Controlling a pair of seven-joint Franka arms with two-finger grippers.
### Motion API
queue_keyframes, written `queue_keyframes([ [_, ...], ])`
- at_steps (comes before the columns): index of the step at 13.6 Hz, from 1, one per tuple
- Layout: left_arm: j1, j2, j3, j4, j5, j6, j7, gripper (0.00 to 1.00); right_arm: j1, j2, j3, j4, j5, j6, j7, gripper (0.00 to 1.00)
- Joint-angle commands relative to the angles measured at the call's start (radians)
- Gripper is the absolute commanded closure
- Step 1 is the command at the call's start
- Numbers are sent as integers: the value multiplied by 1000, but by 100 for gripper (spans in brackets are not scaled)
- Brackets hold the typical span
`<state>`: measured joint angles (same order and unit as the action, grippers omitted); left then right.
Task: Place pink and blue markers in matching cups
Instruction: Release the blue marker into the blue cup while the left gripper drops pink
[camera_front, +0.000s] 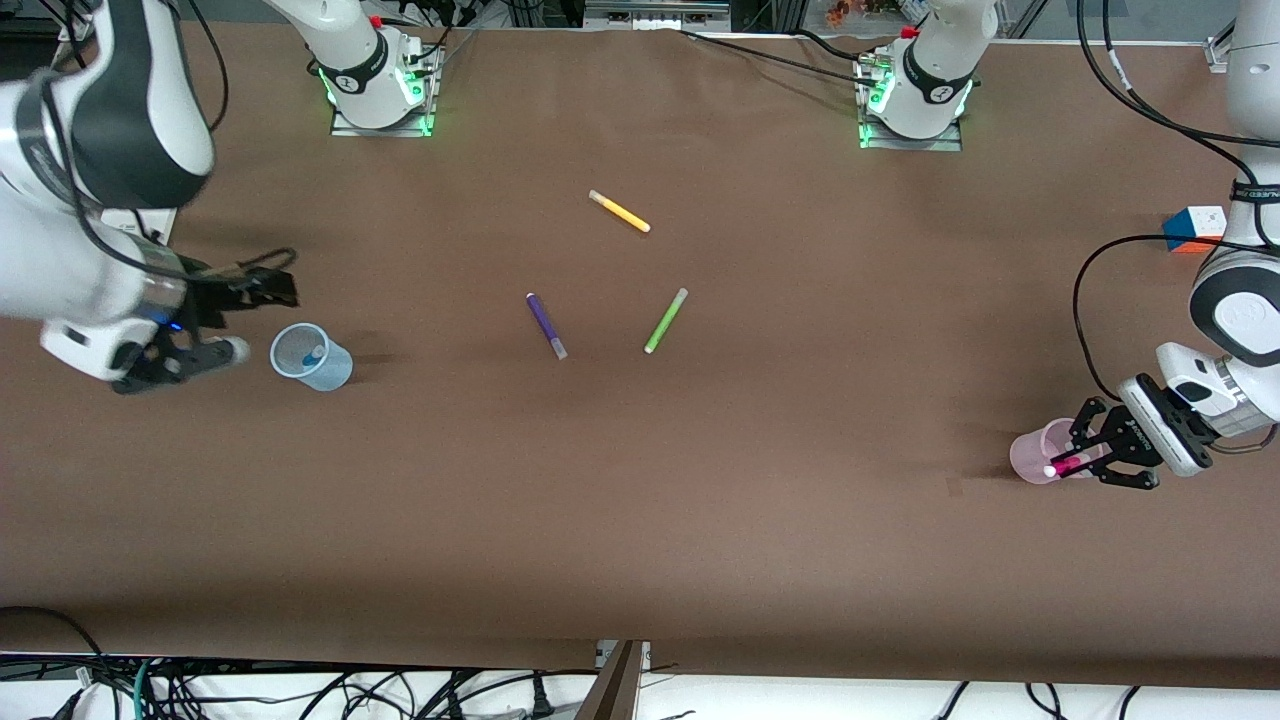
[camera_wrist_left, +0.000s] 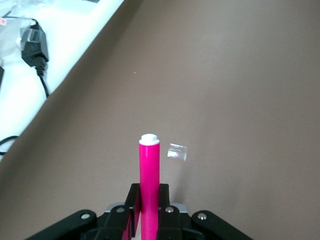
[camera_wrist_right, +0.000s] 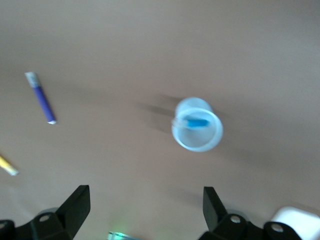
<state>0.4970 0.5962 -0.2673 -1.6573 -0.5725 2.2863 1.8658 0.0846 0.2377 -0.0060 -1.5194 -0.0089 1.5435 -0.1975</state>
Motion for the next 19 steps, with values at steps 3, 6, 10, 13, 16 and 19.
queue_keyframes([
  [3,26,-13,-15,-68,-95,-24,39,100,-62,-237,-9,-107,-77,24,12,0],
  [6,28,-12,-13,-70,-95,-25,39,100,-62,-294,-86,-111,-59,11,10,0],
  [10,32,-13,-13,-65,-93,-25,39,86,-62,-293,-94,-108,-52,-39,29,0],
  [13,34,-12,-13,-62,-92,-25,41,0,-62,-291,-69,-102,-39,-66,117,0],
  [16,37,-12,-13,-58,-90,-27,41,0,-60,-287,-45,-104,-29,-83,161,0],
  [19,35,-22,-13,-55,-86,-34,24,0,-59,-262,-48,-84,-29,-98,158,0],
])
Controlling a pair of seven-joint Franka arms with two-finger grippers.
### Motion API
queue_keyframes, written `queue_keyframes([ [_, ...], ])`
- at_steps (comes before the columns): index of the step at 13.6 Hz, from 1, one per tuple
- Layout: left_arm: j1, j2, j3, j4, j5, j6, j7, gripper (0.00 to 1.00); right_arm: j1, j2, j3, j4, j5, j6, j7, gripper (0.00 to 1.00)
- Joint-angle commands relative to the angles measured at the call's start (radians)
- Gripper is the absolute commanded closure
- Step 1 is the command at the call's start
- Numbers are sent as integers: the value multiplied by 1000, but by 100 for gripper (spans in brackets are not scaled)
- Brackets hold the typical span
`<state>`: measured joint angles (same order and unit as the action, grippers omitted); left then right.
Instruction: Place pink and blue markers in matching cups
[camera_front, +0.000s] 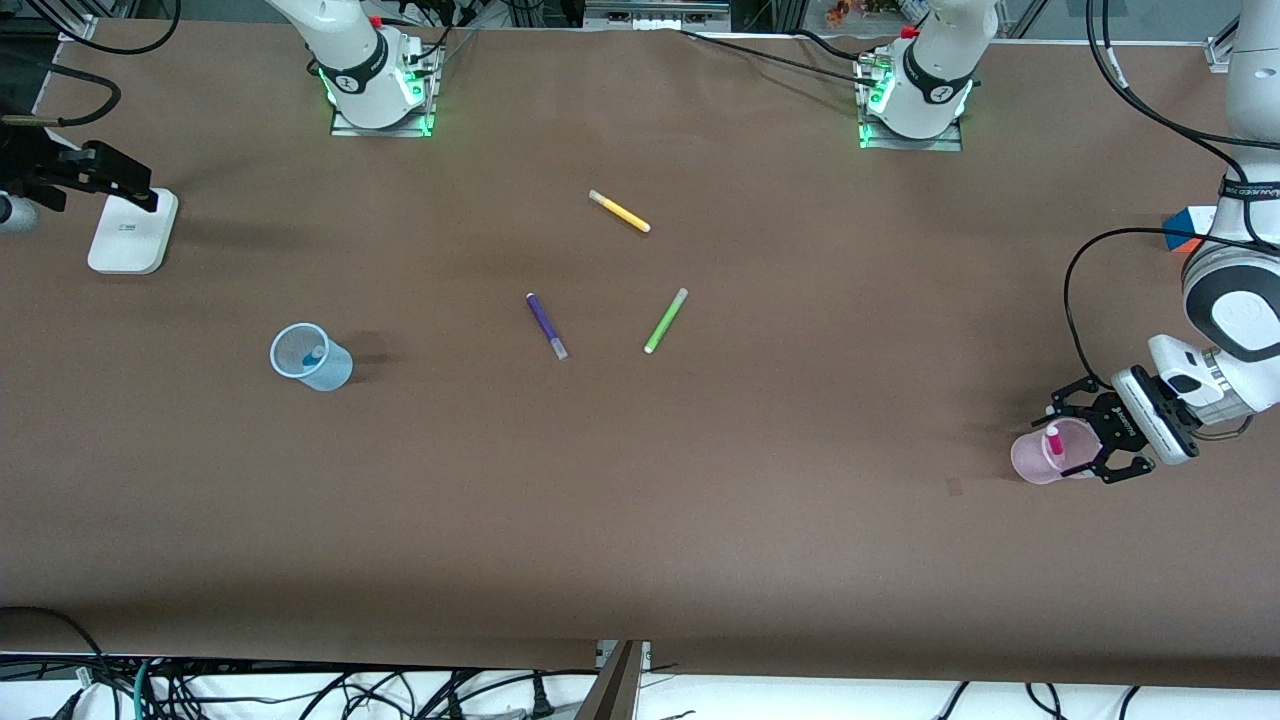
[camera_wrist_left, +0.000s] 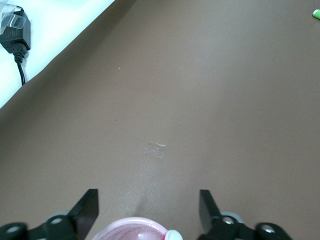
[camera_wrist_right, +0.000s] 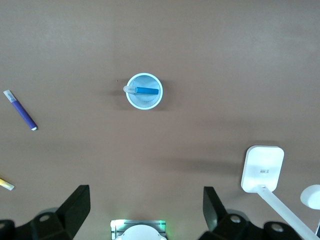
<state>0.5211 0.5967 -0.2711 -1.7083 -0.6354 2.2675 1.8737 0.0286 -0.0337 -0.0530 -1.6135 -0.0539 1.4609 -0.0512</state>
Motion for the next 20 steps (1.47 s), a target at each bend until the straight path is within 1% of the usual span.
queue_keyframes([
  [1,5,-55,-10,-4,-18,-20,-2,0,-2,23,-2,18,14,-16,11,0],
  [2,-4,-79,-8,-5,-11,-22,-58,0,-2,26,-4,18,14,-17,7,0],
  [3,-15,-115,-10,-4,59,-43,-159,0,-2,25,-4,18,14,-17,7,0],
  [4,-30,-156,-14,-4,154,-61,-303,0,-2,24,-4,20,5,-17,8,0],
  [5,-47,-208,-16,-4,242,-109,-484,0,-2,26,-4,26,3,-16,11,0],
  [6,-76,-251,-16,-2,302,-173,-640,0,-4,29,-5,29,6,-16,23,0],
  [8,-136,-339,-17,-1,415,-251,-898,0,-6,29,-5,29,8,-11,30,0],
  [9,-165,-368,-17,13,459,-313,-1038,0,-6,29,-5,29,6,-14,30,0],
  [10,-185,-377,-17,56,489,-404,-1162,0,-6,28,-5,29,5,-14,27,0],
  [12,-229,-376,-17,178,541,-587,-1373,0,-7,29,-7,37,5,-11,11,0],
  [13,-257,-376,-17,225,575,-670,-1481,0,-9,31,-7,44,0,-5,8,0],
  [15,-305,-380,-19,263,604,-747,-1631,0,-9,37,-8,56,2,-5,10,0],
  [17,-387,-383,-19,295,683,-827,-1793,0,-7,54,-8,84,5,-14,10,0],
  [18,-412,-383,-19,309,675,-856,-1873,0,-7,57,-8,89,5,-16,10,0],
  [20,-447,-388,-57,317,687,-896,-1975,0,-9,57,-8,89,8,-17,10,0],
])
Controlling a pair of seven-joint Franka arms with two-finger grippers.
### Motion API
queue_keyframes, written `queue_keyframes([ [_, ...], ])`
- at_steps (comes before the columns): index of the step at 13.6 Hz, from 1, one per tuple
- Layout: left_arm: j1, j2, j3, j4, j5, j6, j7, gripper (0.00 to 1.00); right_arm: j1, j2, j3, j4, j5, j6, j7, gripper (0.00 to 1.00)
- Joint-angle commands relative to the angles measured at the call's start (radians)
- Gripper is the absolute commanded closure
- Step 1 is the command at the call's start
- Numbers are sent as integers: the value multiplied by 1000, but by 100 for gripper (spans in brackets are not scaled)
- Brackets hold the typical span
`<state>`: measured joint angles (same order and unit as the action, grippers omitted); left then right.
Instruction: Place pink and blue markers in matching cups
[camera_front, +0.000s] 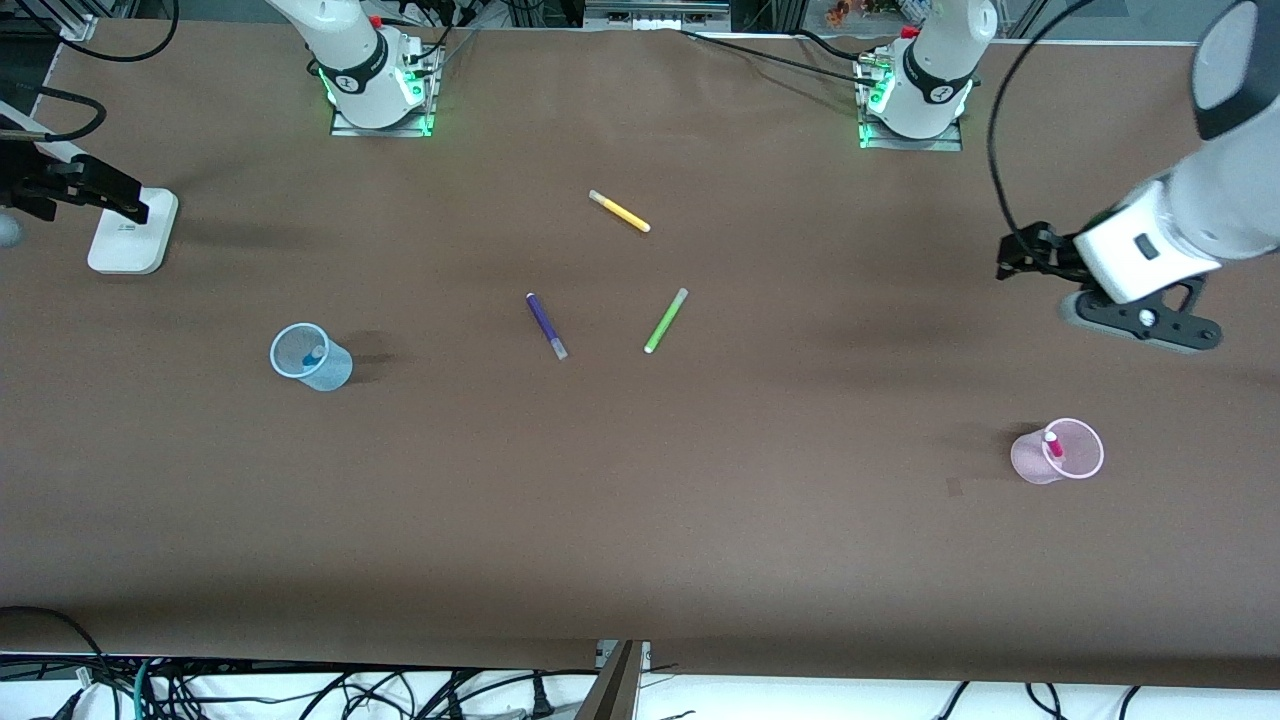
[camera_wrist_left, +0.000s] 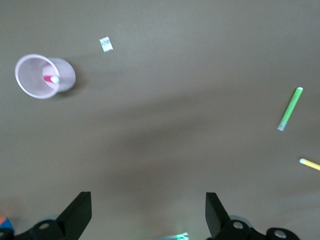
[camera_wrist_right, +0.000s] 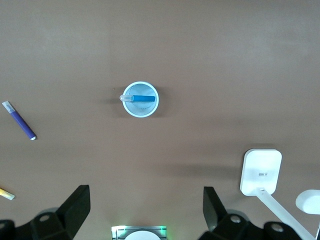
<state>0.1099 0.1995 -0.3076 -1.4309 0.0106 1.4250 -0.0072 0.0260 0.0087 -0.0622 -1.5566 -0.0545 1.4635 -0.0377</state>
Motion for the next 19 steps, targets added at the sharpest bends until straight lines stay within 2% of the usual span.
queue_keyframes([
  [1,-36,-8,-37,29,45,-48,-103,0,-8,14,1,32,8,-20,-5,0],
  [6,-35,-12,-54,17,46,-9,-88,0,-8,16,-1,32,10,-20,-5,0],
  [8,-76,-79,-38,-58,45,40,-85,0,-8,14,1,32,10,-20,-5,0],
  [11,-244,-120,144,-98,43,63,-71,0,-8,14,-1,30,10,-20,-5,0],
  [15,-246,-204,225,-227,29,231,101,0,-8,16,-1,32,10,-20,-5,0],
  [19,-251,-223,228,-195,38,232,87,0,-8,16,-1,32,12,-19,-5,0],
])
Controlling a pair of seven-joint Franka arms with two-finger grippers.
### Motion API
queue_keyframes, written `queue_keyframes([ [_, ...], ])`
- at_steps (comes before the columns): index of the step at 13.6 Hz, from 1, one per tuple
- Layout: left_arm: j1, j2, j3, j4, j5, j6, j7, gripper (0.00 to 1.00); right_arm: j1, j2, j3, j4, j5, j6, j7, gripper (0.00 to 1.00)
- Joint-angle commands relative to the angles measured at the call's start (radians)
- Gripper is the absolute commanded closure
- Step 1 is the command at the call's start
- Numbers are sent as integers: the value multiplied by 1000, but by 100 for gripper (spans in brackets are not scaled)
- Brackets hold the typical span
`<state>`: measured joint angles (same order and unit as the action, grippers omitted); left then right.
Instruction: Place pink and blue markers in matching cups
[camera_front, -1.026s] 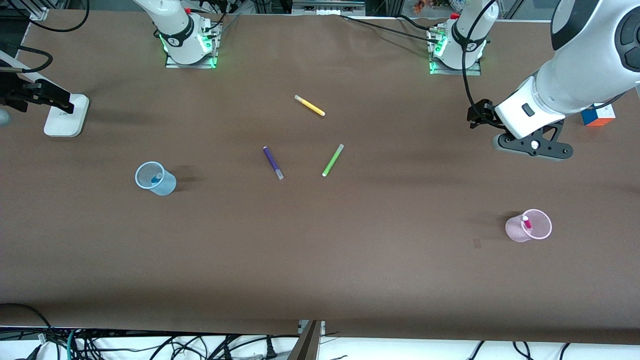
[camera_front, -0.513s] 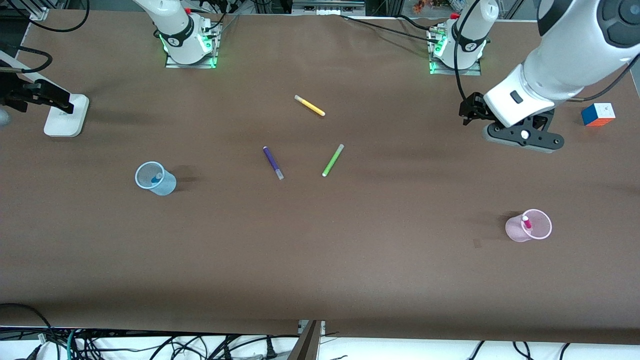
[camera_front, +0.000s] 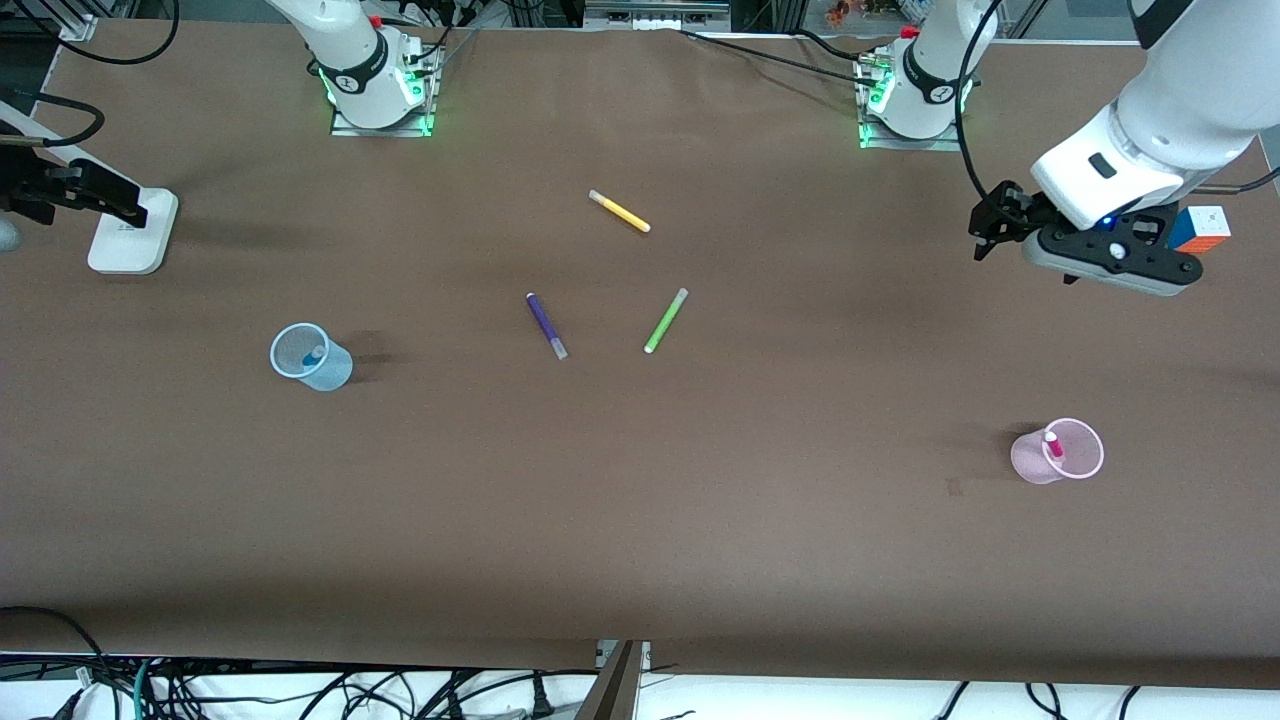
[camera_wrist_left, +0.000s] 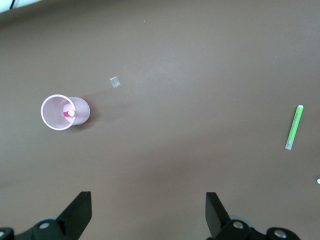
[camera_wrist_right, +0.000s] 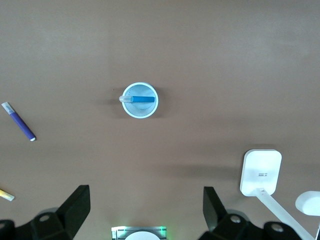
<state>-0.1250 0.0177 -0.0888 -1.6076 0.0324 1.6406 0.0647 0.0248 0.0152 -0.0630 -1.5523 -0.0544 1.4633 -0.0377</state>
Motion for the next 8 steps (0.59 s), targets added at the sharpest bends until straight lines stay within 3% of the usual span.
queue_keyframes([
  [1,-13,-39,9,-6,11,13,15,0,-6,9,0,27,11,-18,-5,0],
  [8,8,5,9,23,-3,8,-6,0,-6,9,0,27,11,-18,-5,0],
])
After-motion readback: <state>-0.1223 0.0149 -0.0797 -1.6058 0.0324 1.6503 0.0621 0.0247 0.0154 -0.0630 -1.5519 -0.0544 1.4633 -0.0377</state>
